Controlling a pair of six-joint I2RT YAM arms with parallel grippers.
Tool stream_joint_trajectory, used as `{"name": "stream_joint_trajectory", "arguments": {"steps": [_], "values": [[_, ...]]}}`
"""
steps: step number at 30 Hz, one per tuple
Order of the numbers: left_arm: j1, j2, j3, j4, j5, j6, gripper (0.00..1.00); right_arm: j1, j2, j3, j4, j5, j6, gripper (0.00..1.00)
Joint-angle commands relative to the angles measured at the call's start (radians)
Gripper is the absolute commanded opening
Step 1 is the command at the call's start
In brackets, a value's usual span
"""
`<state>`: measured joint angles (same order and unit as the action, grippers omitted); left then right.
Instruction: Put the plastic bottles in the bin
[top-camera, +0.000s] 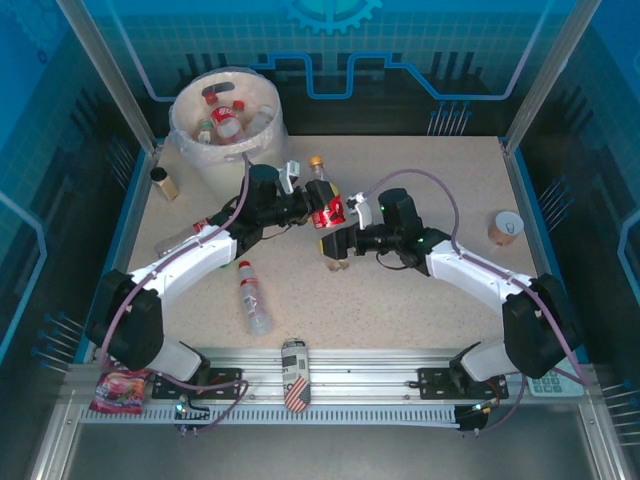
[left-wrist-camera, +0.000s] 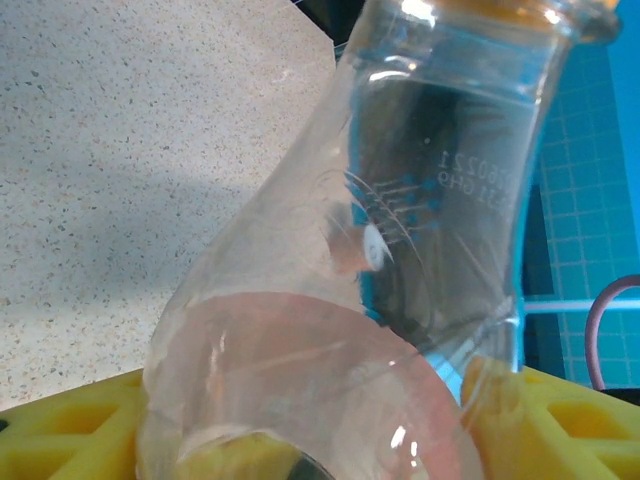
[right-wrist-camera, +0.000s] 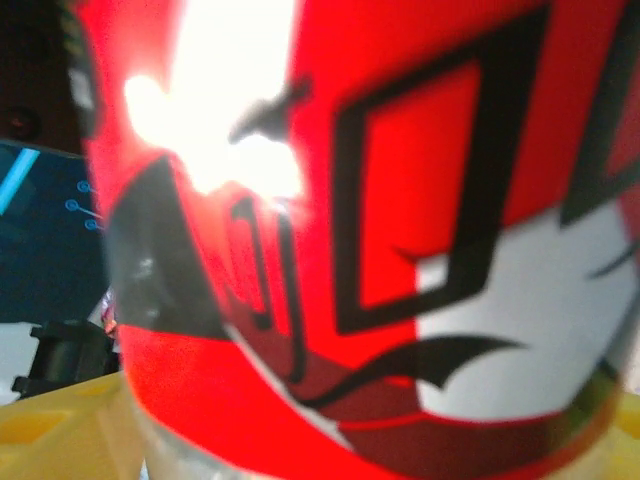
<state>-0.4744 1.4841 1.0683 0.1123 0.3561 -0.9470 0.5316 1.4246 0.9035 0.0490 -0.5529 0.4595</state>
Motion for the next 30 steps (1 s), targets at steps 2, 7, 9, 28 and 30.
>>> {"name": "stream_joint_trajectory", "arguments": {"steps": [2,7,9,28,30], "values": [[-0.003,0.012,0.021,-0.026,-0.008,0.029,0.63,-0.067,-0.067,0.029,-0.042,-0.027,-0.036,1.0],[0.005,0.01,0.082,-0.083,0.001,0.079,0.61,-0.158,-0.201,0.006,-0.125,0.022,-0.076,1.0],[0.019,0.016,0.128,-0.121,0.005,0.119,0.61,-0.201,-0.237,0.001,-0.168,0.042,-0.094,1.0],[0.5,0.146,0.761,-0.25,-0.01,0.181,0.37,-0.254,-0.286,-0.114,-0.2,0.147,-0.093,1.0],[0.544,0.163,0.759,-0.213,-0.052,0.141,0.31,-0.254,-0.285,-0.111,-0.213,0.149,-0.103,1.0]]}}
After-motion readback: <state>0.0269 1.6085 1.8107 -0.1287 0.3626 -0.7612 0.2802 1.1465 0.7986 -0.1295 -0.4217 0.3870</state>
